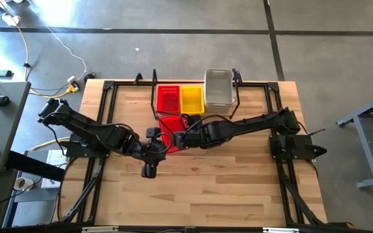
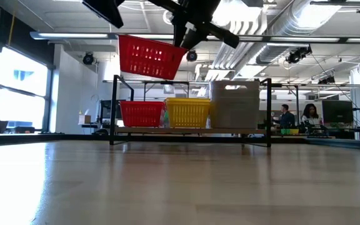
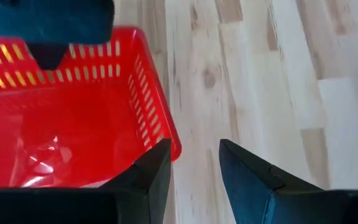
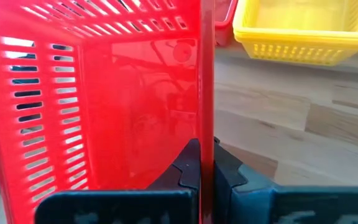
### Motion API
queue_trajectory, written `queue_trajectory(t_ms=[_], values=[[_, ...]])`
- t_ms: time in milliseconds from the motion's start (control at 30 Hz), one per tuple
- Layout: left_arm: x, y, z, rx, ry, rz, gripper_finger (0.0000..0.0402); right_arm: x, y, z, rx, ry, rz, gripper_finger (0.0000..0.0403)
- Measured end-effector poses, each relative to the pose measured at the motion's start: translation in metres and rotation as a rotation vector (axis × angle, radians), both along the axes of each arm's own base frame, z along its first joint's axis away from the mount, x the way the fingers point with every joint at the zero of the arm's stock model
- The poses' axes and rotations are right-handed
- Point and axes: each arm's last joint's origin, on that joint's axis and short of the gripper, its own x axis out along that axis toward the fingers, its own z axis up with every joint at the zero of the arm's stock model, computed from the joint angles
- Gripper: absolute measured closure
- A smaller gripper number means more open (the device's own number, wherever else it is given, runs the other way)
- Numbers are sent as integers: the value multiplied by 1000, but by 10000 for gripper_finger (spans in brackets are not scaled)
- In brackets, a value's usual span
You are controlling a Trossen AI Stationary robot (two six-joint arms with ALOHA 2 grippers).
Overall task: Stack baskets on shelf by color
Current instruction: Stack the red bin on the red bins on the shelf
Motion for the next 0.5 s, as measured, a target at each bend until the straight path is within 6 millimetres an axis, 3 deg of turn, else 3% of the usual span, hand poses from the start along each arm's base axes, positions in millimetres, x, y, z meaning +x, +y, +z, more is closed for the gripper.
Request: queue_trajectory(t_ms=[500], values=[[8,0,-17,137,94,-25,274,7,0,3,54,-72,25,403]])
